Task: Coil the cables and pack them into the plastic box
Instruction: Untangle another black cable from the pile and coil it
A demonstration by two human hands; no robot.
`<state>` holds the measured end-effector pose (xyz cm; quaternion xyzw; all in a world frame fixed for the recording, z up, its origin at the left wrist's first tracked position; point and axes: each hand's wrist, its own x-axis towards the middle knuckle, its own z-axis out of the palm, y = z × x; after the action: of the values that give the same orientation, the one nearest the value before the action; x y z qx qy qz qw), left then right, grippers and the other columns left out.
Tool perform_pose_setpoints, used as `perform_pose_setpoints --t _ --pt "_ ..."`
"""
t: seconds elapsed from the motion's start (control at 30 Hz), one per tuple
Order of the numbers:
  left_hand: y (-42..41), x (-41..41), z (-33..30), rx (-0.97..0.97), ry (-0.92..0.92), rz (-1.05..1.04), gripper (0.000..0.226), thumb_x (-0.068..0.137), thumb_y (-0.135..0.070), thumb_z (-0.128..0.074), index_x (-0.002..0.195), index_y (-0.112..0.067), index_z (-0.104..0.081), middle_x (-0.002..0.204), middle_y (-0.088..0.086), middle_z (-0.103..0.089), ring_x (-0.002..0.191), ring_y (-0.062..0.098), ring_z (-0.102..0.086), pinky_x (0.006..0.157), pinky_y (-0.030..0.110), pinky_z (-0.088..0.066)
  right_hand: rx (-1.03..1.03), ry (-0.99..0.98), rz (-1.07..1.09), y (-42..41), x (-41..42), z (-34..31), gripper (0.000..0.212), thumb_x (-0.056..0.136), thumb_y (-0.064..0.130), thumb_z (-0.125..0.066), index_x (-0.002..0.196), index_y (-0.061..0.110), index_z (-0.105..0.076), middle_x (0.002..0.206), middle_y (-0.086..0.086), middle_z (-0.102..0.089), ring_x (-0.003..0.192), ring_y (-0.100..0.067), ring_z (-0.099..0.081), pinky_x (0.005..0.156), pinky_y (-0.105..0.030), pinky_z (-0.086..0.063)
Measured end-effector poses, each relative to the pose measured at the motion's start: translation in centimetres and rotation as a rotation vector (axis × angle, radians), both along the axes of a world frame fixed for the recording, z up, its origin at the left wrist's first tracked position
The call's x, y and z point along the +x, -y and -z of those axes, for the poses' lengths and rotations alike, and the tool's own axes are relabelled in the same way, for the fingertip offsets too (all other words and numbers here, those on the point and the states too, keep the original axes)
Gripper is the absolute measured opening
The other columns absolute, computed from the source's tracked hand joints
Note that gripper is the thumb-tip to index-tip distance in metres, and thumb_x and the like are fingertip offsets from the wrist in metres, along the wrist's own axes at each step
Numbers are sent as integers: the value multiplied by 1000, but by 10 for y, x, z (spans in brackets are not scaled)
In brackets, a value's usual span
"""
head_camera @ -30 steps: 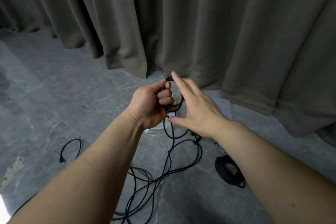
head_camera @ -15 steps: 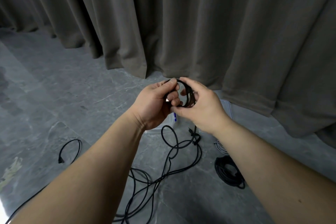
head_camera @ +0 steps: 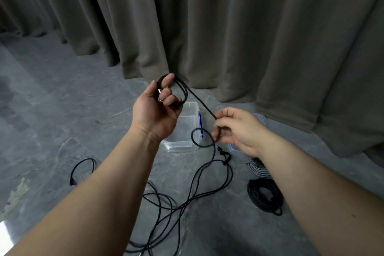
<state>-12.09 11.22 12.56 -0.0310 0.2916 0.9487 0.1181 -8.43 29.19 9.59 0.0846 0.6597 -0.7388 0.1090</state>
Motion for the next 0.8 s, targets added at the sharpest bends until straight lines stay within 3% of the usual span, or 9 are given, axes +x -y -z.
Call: perform_pose_setpoints --t 0.13,0.27,0.37,0.43,0.5,0.63,0.8 --pt "0 -2 4 -12 10 -10 37 104 -31 -33 104 -10 -64 51 -7 -31 43 6 -32 72 19 -30 87 -47 151 2 -7 3 22 93 -1 -52 76 13 -54 58 -1 -44 48 -8 -37 46 -20 -34" --pt "1 -4 2 -44 -17 -21 36 104 -30 -34 101 -11 -65 52 -7 -31 45 6 -33 73 20 -30 364 -281 223 2 -13 -2 24 93 13 -58 71 23 -57 58 8 -48 49 -7 -37 49 -23 -29" --pt "5 -6 -3 -22 -24 -56 37 103 -30 -34 95 -13 -66 53 -7 -31 46 5 -33 74 20 -30 210 -380 241 7 -11 -23 25 95 13 -54 74 26 -59 49 13 -45 40 -1 -33 45 -20 -27" --pt "7 -6 -3 -18 -24 -75 37 104 -30 -35 95 -13 -66 53 -7 -32 45 5 -33 75 20 -31 -42 -327 193 9 -9 -34 22 96 7 -50 84 22 -61 48 9 -41 41 -6 -33 44 -20 -31" --pt "6 -5 -1 -50 -23 -75 35 104 -29 -35 97 -12 -65 52 -7 -31 45 6 -33 72 20 -31 -136 -189 134 9 -5 -31 20 94 0 -48 91 15 -60 58 0 -47 47 -9 -42 52 -24 -40" --pt "1 -1 7 -173 -16 -50 34 105 -28 -33 94 -12 -62 51 -8 -31 46 6 -30 67 19 -30 -79 -44 185 7 -5 -16 11 94 0 -52 88 9 -56 73 -8 -62 60 -16 -63 68 -31 -56" --pt "1 0 6 -176 1 -59 36 105 -29 -33 73 -19 -46 53 -8 -28 44 7 -28 64 20 -34 104 -17 313 1 -8 -11 18 91 18 -64 78 14 -53 66 -3 -59 57 -15 -61 53 -25 -52"
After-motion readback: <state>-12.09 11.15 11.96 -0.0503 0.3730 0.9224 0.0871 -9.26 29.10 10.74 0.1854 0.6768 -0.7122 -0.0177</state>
